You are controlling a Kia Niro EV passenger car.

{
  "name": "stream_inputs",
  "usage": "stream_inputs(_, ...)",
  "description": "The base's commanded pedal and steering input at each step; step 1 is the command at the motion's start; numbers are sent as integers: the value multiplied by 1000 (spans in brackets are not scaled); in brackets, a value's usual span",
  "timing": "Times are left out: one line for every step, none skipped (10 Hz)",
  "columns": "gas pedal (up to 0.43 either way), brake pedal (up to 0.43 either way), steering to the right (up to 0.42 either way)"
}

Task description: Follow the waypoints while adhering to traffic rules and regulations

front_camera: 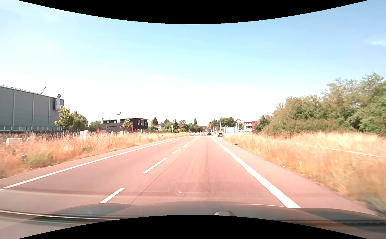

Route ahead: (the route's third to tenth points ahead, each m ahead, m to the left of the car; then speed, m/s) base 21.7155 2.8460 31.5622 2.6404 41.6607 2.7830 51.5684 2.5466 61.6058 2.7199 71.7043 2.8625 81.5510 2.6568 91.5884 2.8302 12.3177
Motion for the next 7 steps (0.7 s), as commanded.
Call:
stream_inputs(0, 183, -4)
stream_inputs(0, 183, -4)
stream_inputs(0, 183, -4)
stream_inputs(0, 183, -4)
stream_inputs(0, 183, -4)
stream_inputs(0, 183, -4)
stream_inputs(0, 183, -4)
